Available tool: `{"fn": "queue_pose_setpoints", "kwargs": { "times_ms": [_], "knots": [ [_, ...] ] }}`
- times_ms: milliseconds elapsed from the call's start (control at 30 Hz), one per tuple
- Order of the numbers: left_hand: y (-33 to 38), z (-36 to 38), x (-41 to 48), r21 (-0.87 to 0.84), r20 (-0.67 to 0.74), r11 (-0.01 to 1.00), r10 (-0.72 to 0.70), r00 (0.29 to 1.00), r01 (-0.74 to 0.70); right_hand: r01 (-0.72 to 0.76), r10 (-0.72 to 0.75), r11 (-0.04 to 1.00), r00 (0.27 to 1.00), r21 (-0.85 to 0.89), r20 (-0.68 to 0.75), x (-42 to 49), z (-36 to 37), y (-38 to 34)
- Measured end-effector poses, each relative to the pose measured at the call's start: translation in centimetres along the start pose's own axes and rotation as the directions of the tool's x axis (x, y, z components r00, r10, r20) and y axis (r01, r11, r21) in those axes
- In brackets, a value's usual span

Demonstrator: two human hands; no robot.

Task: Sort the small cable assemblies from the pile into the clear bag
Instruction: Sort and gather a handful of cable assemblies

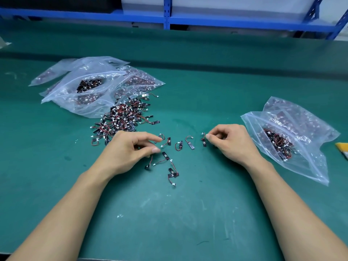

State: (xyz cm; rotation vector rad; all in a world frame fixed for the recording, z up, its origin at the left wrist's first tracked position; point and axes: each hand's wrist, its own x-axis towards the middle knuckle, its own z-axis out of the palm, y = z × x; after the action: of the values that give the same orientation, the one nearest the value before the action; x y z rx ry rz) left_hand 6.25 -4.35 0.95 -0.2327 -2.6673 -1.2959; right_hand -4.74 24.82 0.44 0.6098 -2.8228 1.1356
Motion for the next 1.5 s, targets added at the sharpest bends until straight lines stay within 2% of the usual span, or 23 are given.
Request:
{"fn": "queue_pose_setpoints", "kwargs": {
  "times_ms": [167, 300, 400, 500, 600, 700, 933, 1000, 1100, 1233, 1333, 1400, 1500],
  "knots": [
    [-0.4, -0.4, 0.0, 0.007, -0.009, 0.999, 0.035, 0.999, -0.035, 0.041, -0.039, 0.999, 0.997, 0.024, -0.061, 0.0, 0.1, 0.0],
    [-0.8, -0.7, 0.0, 0.088, -0.035, 0.996, 0.030, 0.999, -0.026, 0.147, -0.140, 0.986, 0.986, 0.077, -0.094, -0.6, 0.1, -1.2],
    [-0.7, -0.6, 0.0, 0.120, -0.052, 0.991, 0.065, 0.997, -0.058, 0.226, -0.222, 0.969, 0.974, 0.104, -0.049, -1.5, 0.6, -3.1],
    [-0.4, -0.3, 0.1, 0.157, -0.058, 0.983, 0.102, 0.993, -0.091, 0.259, -0.262, 0.965, 0.963, 0.053, 0.067, -2.5, 1.7, -5.0],
    [-0.1, -0.3, 0.2, 0.222, -0.086, 0.966, 0.153, 0.984, -0.131, 0.247, -0.240, 0.969, 0.955, -0.018, 0.172, -3.3, 2.8, -6.4],
    [0.0, -0.1, 0.2, 0.222, -0.055, 0.965, 0.154, 0.987, -0.138, 0.207, -0.190, 0.977, 0.958, -0.058, 0.216, -3.5, 3.5, -6.9],
    [-0.1, 0.2, 0.2, 0.224, -0.018, 0.963, 0.158, 0.987, -0.150, 0.183, -0.161, 0.981, 0.955, -0.065, 0.249, -3.5, 4.3, -6.9],
    [-0.2, 0.3, 0.2, 0.229, -0.045, 0.963, 0.158, 0.986, -0.143, 0.173, -0.166, 0.985, 0.959, -0.013, 0.232, -3.5, 4.0, -6.7],
    [-0.3, 0.2, 0.5, 0.255, -0.159, 0.960, 0.160, 0.974, -0.116, 0.170, -0.174, 0.985, 0.970, 0.037, 0.171, -3.4, 3.3, -6.4],
    [-0.5, -0.2, 2.7, 0.508, -0.246, 0.858, 0.224, 0.943, -0.071, 0.172, -0.167, 0.985, 0.977, -0.020, 0.135, -3.0, 2.3, -5.8],
    [-0.9, -0.1, 5.1, 0.672, -0.236, 0.740, 0.211, 0.949, 0.002, 0.140, -0.140, 0.990, 0.988, 0.017, 0.056, -2.7, 1.9, -5.3],
    [-1.2, 0.2, 6.4, 0.716, -0.197, 0.696, 0.145, 0.970, 0.041, 0.122, -0.123, 0.992, 0.992, 0.037, 0.015, -2.5, 1.8, -5.0],
    [-1.7, 0.6, 7.4, 0.722, -0.172, 0.690, 0.104, 0.979, 0.054, 0.110, -0.110, 0.993, 0.994, 0.041, 0.004, -2.3, 1.8, -4.6]
  ]
}}
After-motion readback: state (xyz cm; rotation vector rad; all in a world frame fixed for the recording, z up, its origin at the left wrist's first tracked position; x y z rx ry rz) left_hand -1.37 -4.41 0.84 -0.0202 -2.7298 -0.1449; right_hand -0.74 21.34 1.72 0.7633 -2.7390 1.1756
